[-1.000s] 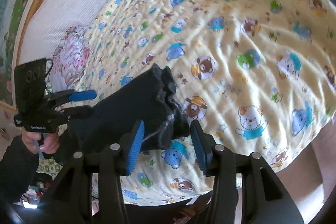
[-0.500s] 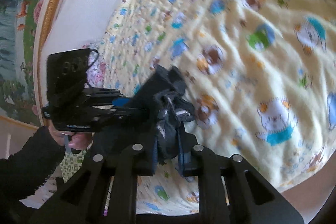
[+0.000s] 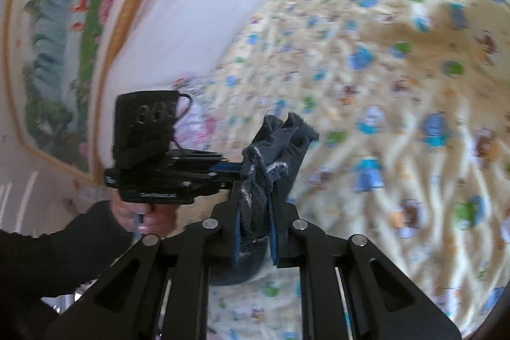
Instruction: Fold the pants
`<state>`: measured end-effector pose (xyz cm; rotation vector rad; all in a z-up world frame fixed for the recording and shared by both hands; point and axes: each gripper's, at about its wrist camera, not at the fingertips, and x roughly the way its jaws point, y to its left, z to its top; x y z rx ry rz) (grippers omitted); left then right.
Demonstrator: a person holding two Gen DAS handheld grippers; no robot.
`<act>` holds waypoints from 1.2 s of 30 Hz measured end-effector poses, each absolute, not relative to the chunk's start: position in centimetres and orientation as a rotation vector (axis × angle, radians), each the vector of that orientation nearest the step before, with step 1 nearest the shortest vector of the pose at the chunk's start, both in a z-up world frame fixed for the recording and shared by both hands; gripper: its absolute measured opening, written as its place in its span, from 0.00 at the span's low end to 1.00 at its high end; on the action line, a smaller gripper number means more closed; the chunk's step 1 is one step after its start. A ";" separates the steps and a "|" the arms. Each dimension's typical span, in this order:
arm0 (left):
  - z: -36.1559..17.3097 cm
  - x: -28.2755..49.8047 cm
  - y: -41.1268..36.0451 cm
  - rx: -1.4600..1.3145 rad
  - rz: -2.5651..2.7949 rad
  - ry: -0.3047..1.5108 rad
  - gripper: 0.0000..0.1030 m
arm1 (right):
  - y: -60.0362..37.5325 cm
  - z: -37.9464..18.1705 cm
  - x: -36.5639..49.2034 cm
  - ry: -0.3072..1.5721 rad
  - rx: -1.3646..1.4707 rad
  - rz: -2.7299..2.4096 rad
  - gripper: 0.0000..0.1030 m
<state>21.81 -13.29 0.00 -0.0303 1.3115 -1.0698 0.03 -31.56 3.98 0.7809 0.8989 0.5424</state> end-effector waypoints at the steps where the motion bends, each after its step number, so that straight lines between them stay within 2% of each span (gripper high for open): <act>1: 0.5 21.4 -12.4 -0.049 -1.067 1.292 0.11 | -31.1 4.1 0.0 0.897 0.797 0.578 0.14; 14: 2.8 15.1 -2.8 -0.195 -0.935 1.158 0.11 | -20.2 5.3 0.6 0.986 0.730 0.894 0.14; 29: -3.9 9.8 8.8 -0.343 -0.655 1.215 0.11 | -8.2 -0.8 2.1 1.219 0.621 1.022 0.15; 36: -4.7 7.2 12.5 -0.396 -0.548 1.222 0.08 | -5.5 -3.1 1.7 1.306 0.543 1.020 0.15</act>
